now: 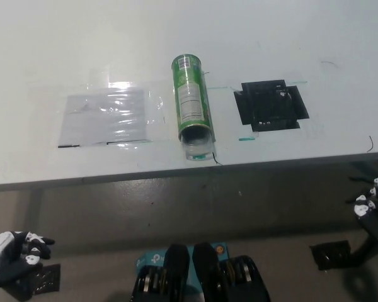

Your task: The robot uses its right hand finger to pull out the chips tray kept inside a container in the middle of the desk

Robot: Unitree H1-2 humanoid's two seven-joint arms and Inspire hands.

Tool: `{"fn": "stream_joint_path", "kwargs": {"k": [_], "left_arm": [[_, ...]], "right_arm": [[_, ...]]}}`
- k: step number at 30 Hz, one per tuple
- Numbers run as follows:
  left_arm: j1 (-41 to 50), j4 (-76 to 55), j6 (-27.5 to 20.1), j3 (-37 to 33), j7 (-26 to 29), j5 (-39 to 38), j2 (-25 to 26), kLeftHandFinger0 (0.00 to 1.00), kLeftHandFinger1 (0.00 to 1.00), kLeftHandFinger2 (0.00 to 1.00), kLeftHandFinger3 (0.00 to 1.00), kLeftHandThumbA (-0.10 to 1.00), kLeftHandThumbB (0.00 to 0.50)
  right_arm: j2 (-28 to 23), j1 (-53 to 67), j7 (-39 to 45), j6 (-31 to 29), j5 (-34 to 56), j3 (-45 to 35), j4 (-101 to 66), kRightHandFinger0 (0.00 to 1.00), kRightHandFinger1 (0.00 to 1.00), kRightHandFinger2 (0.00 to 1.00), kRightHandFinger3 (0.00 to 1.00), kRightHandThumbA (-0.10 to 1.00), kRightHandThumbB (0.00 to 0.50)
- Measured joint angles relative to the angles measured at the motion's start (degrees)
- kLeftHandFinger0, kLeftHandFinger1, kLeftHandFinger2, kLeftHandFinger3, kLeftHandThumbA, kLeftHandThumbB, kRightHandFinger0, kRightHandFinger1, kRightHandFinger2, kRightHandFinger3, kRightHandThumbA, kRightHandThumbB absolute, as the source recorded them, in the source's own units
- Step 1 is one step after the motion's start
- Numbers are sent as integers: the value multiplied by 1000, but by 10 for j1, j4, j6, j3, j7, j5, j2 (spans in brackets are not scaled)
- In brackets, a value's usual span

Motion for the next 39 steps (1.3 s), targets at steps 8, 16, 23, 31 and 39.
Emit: {"fn": "stream_joint_path", "kwargs": {"k": [8,16,23,31,39], "left_arm": [[0,-1,2,0,-3,-1,0,586,583,683,868,19,0],[-1,-1,2,0,-3,-2,0,578,579,679,860,18,0],[-2,-1,3,0,-3,-3,0,566,575,676,853,22,0],[-3,-1,3,-1,-7,-3,5,570,576,673,866,-20,0],[-5,-1,3,-1,-11,-4,16,558,577,675,851,8,0]], "right_arm": [[-2,-107,11,28,5,11,-73,0,0,388,647,-92,154],[2,-199,28,33,-3,69,-67,3,38,494,669,-38,195],[9,-235,39,30,-25,122,-6,0,0,599,770,-100,209],[10,-264,47,-1,-63,183,99,0,0,764,814,-100,178],[16,-285,59,-33,-87,221,167,0,0,817,797,-100,166]]}}
